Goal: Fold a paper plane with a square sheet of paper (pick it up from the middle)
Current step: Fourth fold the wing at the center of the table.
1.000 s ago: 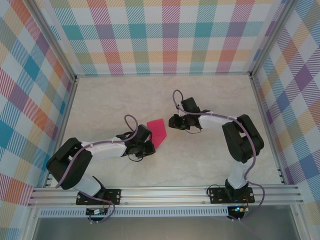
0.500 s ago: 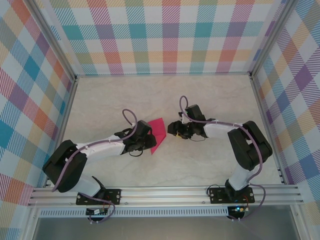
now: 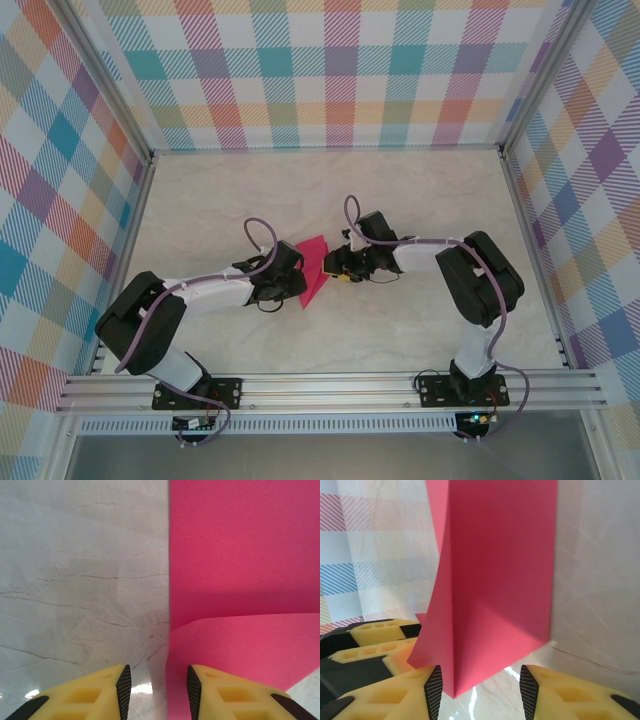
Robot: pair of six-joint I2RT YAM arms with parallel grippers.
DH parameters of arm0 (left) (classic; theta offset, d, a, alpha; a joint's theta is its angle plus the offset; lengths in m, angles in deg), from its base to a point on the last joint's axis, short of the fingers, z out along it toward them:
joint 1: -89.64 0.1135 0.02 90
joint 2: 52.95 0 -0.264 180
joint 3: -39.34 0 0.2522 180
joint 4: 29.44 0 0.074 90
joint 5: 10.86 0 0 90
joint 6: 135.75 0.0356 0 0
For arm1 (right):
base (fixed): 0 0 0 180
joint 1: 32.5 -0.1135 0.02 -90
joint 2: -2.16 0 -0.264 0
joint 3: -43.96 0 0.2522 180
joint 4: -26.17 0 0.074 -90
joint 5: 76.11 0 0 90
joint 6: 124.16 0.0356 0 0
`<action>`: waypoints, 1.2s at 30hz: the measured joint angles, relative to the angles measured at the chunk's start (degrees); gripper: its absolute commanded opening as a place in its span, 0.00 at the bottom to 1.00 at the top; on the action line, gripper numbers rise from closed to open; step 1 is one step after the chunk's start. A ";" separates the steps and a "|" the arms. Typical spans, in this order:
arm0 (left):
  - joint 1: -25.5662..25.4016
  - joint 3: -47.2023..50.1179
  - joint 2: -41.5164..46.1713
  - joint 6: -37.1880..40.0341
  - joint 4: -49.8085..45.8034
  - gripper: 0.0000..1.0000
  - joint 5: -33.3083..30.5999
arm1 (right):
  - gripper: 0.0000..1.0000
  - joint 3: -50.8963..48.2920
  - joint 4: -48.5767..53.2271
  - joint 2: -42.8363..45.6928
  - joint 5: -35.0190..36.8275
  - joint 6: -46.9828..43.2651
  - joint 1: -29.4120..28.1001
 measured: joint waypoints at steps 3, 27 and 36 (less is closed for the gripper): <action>0.15 0.00 -0.26 0.00 0.35 0.37 0.15 | 0.47 0.15 -0.48 -0.07 -0.55 0.00 -0.37; 0.48 -1.18 -2.86 0.44 1.18 0.37 1.51 | 0.65 -4.50 -10.60 0.94 -1.66 1.05 -1.09; 0.55 -1.92 -3.54 0.44 0.37 0.37 1.55 | 0.64 -5.99 -14.16 2.36 -1.64 2.19 -1.18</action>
